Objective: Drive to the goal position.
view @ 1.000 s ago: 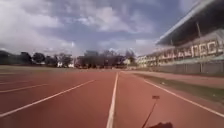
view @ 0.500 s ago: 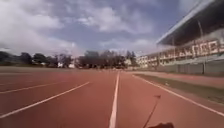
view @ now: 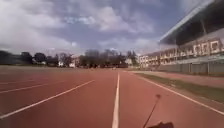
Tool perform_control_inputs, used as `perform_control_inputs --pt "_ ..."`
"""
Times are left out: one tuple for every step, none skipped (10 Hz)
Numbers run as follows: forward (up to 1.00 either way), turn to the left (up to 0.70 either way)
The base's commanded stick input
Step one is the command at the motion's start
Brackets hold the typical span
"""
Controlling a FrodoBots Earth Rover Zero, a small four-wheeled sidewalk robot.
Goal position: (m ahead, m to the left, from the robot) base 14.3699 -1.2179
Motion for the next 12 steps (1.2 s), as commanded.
perform_control_inputs --pt "0.70 0.00" --pt "0.70 0.00" --pt "0.70 0.00" --pt "0.70 0.00" --pt "0.70 0.00" --pt "0.70 0.00" --pt "0.70 0.00" --pt "0.70 0.00" --pt "0.70 0.00" --pt "0.70 0.00" --pt "0.70 0.00" --pt "0.70 0.00"
